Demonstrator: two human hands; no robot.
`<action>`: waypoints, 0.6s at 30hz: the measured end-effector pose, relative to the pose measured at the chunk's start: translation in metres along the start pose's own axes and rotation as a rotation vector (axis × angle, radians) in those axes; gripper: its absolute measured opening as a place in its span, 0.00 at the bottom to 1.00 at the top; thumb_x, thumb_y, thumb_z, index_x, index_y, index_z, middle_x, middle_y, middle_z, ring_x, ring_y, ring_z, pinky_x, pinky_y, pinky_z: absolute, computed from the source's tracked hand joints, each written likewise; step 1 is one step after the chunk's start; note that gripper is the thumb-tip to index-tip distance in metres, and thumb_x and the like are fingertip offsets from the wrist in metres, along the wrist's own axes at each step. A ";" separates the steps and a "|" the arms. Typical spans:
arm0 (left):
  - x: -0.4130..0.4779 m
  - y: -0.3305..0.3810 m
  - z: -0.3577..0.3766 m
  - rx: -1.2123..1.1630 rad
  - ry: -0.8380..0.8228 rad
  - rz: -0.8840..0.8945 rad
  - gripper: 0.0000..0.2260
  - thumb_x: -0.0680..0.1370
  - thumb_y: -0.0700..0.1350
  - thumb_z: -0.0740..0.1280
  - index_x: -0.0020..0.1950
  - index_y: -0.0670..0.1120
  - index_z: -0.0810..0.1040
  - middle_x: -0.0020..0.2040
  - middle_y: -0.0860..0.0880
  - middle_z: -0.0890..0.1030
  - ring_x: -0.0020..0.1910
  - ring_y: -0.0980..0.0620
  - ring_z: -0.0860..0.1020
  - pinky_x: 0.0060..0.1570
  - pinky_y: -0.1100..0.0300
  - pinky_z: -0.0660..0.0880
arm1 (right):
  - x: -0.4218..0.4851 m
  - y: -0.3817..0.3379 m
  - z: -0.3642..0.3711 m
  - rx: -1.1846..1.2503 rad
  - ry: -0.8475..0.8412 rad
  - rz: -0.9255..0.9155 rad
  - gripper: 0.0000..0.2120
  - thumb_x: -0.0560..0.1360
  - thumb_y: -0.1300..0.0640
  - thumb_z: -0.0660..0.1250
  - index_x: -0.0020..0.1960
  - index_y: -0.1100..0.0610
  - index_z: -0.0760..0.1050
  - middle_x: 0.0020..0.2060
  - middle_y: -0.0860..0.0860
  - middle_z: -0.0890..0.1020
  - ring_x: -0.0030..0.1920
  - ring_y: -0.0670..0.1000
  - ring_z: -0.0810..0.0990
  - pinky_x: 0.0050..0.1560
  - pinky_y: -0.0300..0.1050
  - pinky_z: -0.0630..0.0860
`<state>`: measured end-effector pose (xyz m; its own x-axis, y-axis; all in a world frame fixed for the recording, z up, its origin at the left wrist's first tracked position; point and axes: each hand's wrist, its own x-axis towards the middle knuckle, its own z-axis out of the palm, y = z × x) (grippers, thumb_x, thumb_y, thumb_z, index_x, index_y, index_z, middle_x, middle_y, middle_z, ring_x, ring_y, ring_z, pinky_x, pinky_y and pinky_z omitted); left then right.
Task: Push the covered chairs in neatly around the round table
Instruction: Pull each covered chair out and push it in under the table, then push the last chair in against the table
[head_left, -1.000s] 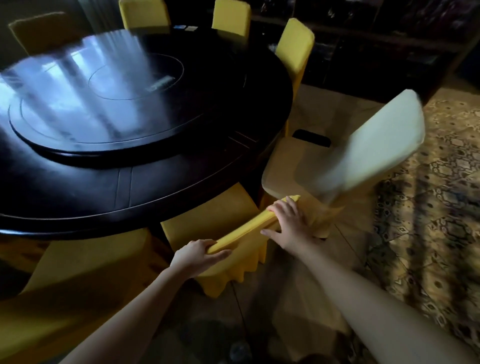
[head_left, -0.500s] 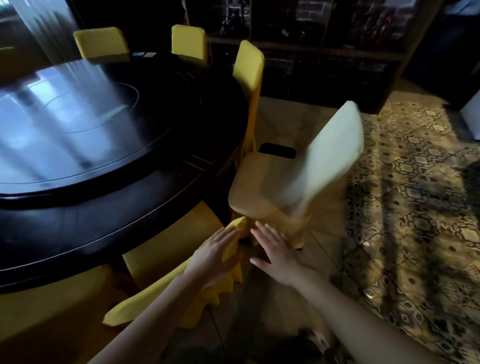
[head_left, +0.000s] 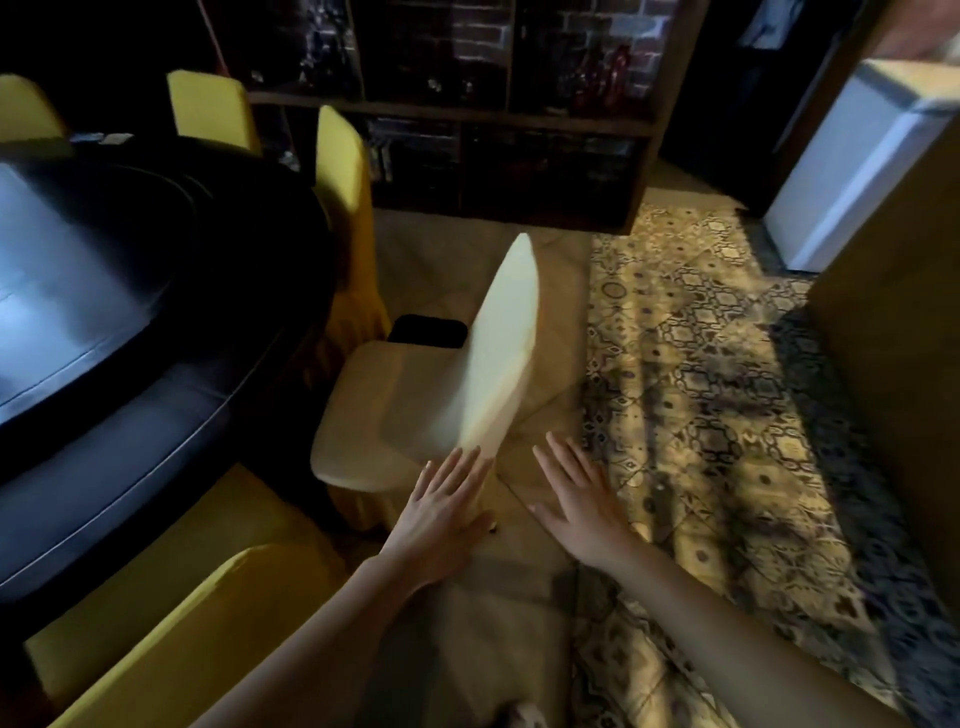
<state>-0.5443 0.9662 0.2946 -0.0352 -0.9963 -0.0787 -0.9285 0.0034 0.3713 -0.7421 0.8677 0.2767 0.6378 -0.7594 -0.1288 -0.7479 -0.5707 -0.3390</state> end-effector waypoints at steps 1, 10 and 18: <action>0.012 0.007 0.002 0.012 -0.019 -0.006 0.27 0.81 0.58 0.51 0.76 0.56 0.42 0.75 0.56 0.38 0.73 0.55 0.33 0.69 0.56 0.29 | 0.002 0.013 -0.005 0.007 -0.002 0.008 0.33 0.78 0.39 0.53 0.77 0.48 0.45 0.77 0.45 0.41 0.76 0.49 0.38 0.74 0.58 0.47; 0.103 0.042 0.008 0.024 -0.048 -0.051 0.27 0.80 0.59 0.50 0.74 0.59 0.38 0.76 0.55 0.37 0.74 0.52 0.32 0.71 0.52 0.31 | 0.036 0.092 -0.046 0.068 0.026 0.051 0.33 0.78 0.38 0.52 0.77 0.46 0.43 0.76 0.44 0.40 0.75 0.47 0.36 0.74 0.58 0.46; 0.195 0.023 -0.007 -0.048 0.018 -0.122 0.27 0.80 0.59 0.50 0.74 0.58 0.38 0.74 0.57 0.36 0.74 0.53 0.34 0.72 0.48 0.34 | 0.113 0.126 -0.065 0.087 0.002 0.026 0.33 0.78 0.37 0.51 0.77 0.46 0.43 0.76 0.43 0.40 0.75 0.47 0.35 0.74 0.60 0.45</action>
<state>-0.5695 0.7716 0.2944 0.0840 -0.9905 -0.1090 -0.9065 -0.1214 0.4043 -0.7761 0.6893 0.2801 0.6177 -0.7745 -0.1365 -0.7453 -0.5212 -0.4157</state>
